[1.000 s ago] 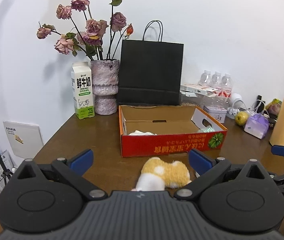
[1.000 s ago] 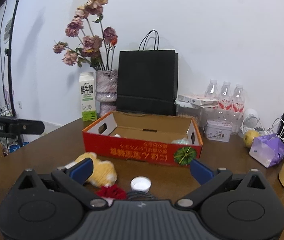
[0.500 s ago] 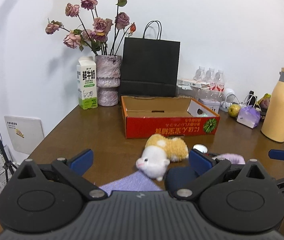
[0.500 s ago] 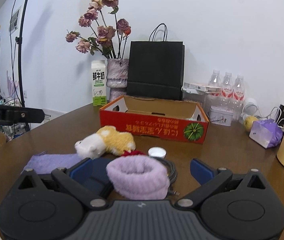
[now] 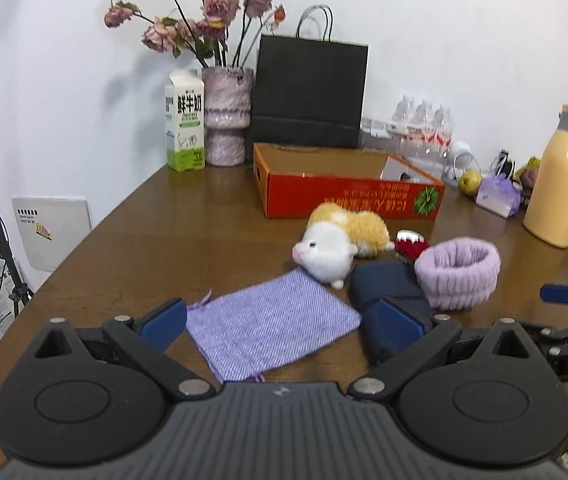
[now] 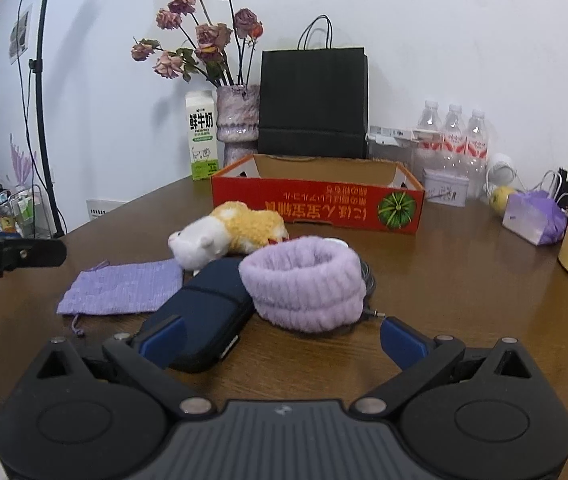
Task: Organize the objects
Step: 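Withdraw both grippers from the box back toward the remaining items, then close the left gripper on the edge of the lilac pouch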
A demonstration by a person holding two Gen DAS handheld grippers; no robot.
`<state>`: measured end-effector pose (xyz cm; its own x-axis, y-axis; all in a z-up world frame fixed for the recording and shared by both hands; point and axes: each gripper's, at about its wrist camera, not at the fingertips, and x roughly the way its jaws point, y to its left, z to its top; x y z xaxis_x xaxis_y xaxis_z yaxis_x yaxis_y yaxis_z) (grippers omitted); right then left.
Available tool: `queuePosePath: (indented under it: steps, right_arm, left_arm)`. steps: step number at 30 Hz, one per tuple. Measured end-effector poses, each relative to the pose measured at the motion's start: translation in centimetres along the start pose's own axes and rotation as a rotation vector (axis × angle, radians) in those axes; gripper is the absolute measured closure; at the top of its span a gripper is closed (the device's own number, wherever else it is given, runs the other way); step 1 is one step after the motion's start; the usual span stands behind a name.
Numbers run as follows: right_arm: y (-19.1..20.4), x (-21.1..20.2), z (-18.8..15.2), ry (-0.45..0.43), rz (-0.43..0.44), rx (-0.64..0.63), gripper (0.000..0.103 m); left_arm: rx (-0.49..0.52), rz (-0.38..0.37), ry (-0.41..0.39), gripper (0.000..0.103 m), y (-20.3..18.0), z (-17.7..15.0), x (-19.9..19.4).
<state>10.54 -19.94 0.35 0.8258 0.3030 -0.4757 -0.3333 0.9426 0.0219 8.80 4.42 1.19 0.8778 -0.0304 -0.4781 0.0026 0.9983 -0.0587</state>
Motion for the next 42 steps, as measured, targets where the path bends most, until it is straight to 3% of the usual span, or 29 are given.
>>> queuePosePath:
  steps: [8, 17, 25, 32, 37, 42]
  right_arm:
    - [-0.8, 1.1, -0.4, 0.021, -0.030, 0.006, 0.000]
    - [-2.1, 3.1, -0.7, 0.050, -0.066, 0.040, 0.000]
    - [-2.8, 4.6, -0.8, 0.066, -0.110, 0.060, 0.000]
    - [-3.0, 5.6, -0.9, 0.108, -0.099, 0.071, 0.000]
    - [-3.0, 5.8, -1.1, 0.129, -0.092, 0.083, 0.000]
    - [-3.0, 5.8, -1.1, 0.128, -0.087, 0.088, 0.000]
  left_arm:
    - [0.104, 0.020, 0.083, 0.000, 0.4, -1.0, 3.0]
    - [0.249, -0.055, 0.198, 0.000, 1.0, 0.0, 7.7]
    - [0.223, -0.141, 0.298, 0.000, 2.7, 0.9, 11.9]
    - [0.193, -0.167, 0.274, 0.000, 3.5, 0.8, 12.9]
    - [0.169, -0.126, 0.251, 0.001, 3.1, 0.3, 12.2]
    - [0.141, -0.098, 0.198, 0.024, 2.3, -0.6, 10.5]
